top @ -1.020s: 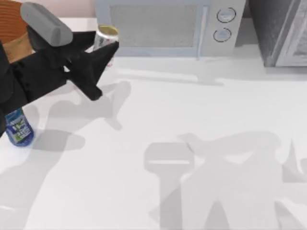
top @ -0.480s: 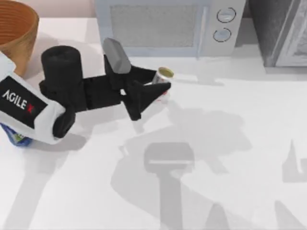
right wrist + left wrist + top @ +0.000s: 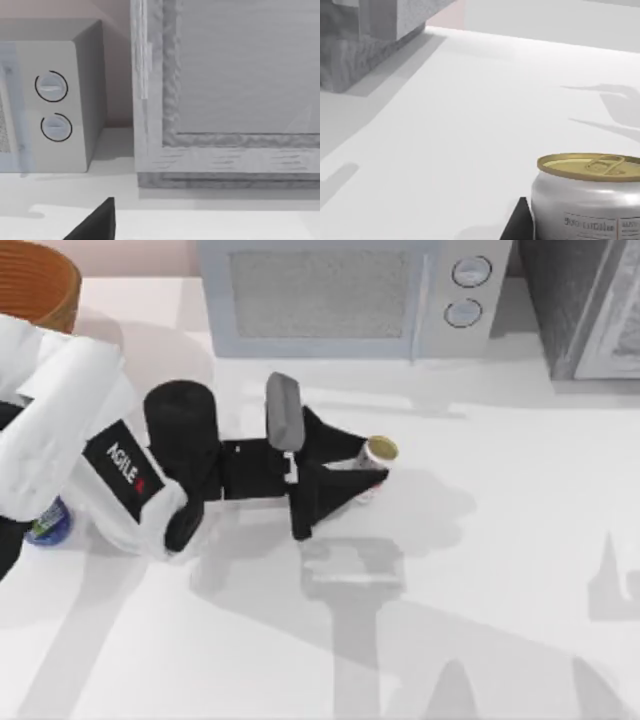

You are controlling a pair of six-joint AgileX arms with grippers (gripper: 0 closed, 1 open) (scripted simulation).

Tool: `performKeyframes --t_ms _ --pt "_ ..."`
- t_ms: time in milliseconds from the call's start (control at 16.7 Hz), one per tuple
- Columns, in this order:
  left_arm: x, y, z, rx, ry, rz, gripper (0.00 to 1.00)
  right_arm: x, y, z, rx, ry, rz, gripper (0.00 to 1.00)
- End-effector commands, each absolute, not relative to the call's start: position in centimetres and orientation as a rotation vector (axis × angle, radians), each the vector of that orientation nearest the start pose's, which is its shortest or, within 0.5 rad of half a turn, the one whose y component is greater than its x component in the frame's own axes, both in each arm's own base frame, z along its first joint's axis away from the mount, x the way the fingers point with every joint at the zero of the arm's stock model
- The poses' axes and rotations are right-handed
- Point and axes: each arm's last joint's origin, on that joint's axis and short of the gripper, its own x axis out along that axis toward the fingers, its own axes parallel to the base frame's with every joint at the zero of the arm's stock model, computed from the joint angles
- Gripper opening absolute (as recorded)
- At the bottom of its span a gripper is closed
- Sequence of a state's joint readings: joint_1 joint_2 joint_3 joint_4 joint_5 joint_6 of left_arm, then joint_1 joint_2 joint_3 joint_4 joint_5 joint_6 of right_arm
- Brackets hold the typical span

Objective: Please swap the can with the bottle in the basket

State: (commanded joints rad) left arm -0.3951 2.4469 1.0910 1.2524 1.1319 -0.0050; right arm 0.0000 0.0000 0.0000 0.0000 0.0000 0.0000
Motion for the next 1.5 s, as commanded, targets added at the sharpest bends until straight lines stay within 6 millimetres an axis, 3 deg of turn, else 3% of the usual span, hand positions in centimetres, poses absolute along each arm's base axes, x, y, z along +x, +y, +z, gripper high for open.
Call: performKeyframes --t_ms 300,720,1500 --pt "38.3 -19.5 1.9 -0.006 0.011 -1.581 0.00 10.6 -0.1 16.0 0.000 0.000 0.000 1.00" --pt "38.3 -19.6 1.8 0.000 0.000 -1.591 0.00 10.6 -0.1 16.0 0.000 0.000 0.000 1.00" --pt "38.3 -19.6 1.8 0.000 0.000 -1.591 0.98 10.6 -0.1 16.0 0.000 0.000 0.000 1.00"
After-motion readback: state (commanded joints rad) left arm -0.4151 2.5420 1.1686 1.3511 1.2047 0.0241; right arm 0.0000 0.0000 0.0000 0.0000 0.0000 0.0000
